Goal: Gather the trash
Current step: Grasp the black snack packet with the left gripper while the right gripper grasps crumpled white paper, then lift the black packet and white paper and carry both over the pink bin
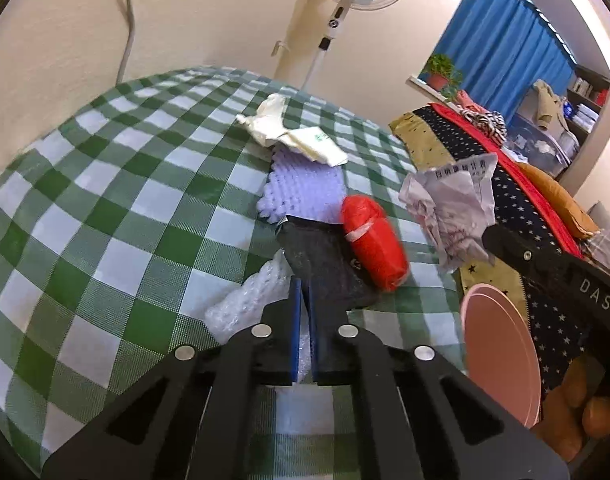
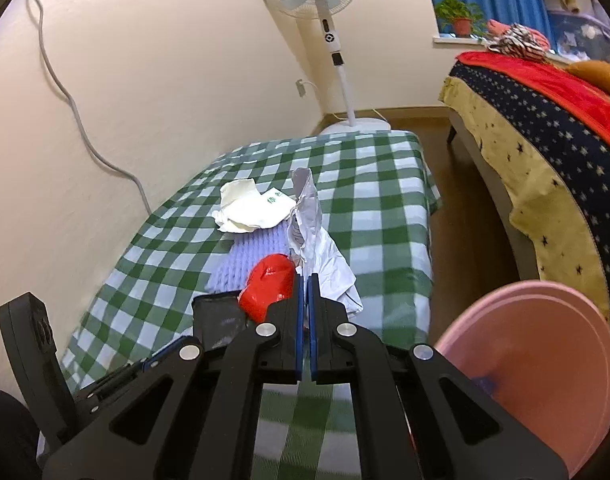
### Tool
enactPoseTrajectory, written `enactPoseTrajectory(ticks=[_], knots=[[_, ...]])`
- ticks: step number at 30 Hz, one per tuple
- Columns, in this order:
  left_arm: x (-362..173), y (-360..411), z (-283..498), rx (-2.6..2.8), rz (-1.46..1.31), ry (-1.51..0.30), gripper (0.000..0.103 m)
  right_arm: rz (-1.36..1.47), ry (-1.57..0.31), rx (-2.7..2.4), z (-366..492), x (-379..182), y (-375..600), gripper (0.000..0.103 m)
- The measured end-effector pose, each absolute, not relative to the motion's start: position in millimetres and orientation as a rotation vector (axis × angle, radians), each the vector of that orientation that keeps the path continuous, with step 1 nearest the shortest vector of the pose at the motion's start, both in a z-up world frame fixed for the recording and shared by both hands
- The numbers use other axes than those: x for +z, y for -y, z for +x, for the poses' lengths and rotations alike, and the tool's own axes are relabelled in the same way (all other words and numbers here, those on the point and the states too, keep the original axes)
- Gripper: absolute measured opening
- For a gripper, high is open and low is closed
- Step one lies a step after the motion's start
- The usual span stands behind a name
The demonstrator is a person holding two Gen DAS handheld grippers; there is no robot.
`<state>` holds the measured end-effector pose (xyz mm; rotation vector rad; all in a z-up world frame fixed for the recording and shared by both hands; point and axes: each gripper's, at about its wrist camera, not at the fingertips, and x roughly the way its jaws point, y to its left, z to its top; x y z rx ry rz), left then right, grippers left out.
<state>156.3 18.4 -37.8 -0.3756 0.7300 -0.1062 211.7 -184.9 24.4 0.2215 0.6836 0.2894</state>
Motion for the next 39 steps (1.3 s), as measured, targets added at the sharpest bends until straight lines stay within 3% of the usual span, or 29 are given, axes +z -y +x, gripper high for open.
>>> enactPoseTrajectory(ticks=[27, 39], knots=[[26.4, 4.4, 81.6, -0.244, -0.217, -0.597, 0.000, 0.242, -0.626, 0.239, 94.5, 80.8, 235.3, 0.002], [-6.9, -0.6, 83.4, -0.244, -0.228, -0.740, 0.001, 0.297, -0.640, 0.214, 73.4, 58.2, 255.9, 0.002]])
